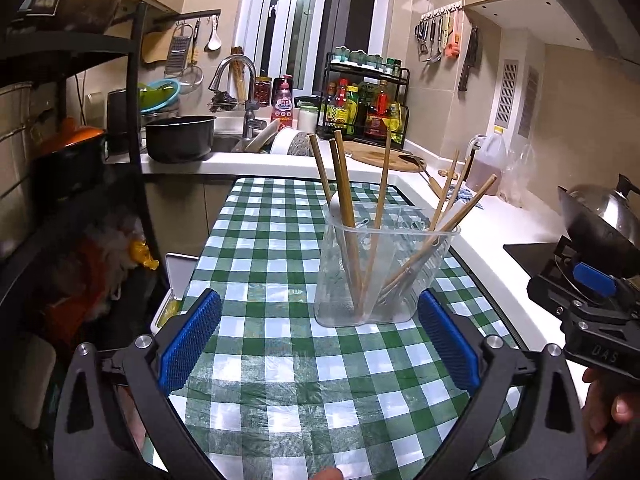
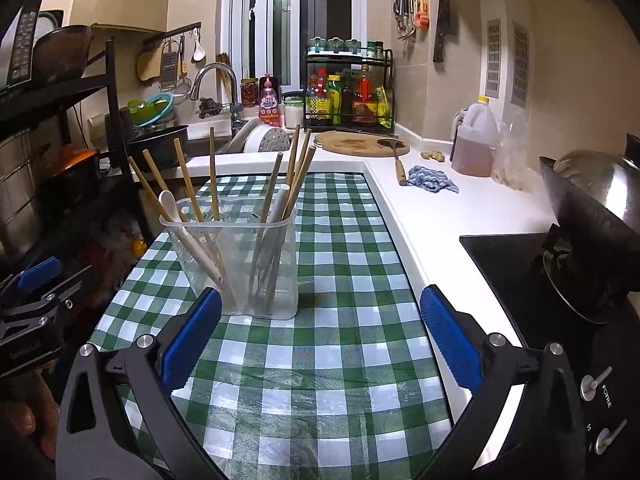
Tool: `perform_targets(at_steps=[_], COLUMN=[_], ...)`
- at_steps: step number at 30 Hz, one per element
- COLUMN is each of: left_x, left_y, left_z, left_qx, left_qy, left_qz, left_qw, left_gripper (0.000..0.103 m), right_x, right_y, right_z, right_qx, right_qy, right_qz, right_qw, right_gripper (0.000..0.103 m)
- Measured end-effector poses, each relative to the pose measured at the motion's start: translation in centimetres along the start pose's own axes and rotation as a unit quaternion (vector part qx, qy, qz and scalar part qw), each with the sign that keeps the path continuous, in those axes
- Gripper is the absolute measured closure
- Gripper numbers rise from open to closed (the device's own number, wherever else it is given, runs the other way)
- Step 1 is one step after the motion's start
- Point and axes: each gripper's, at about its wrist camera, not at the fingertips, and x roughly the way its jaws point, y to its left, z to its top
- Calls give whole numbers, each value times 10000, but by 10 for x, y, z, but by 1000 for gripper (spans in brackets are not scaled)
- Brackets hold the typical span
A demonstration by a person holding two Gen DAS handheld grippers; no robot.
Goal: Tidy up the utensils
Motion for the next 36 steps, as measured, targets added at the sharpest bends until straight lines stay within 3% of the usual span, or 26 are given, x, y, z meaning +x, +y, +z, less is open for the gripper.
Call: perform_targets(at_steps=[36], left_x=[1], left_y=[-1], left_z=[-2], left_qx=[64], left_qy=[-5], left_qz=[49], left_qw=[10000], left_gripper=[8], right_x=[-5], right_y=[-2], right_z=[3], right_qx=[-15], right_qy=[-97], right_qz=[-87], right_qw=[9999], right_gripper=[5])
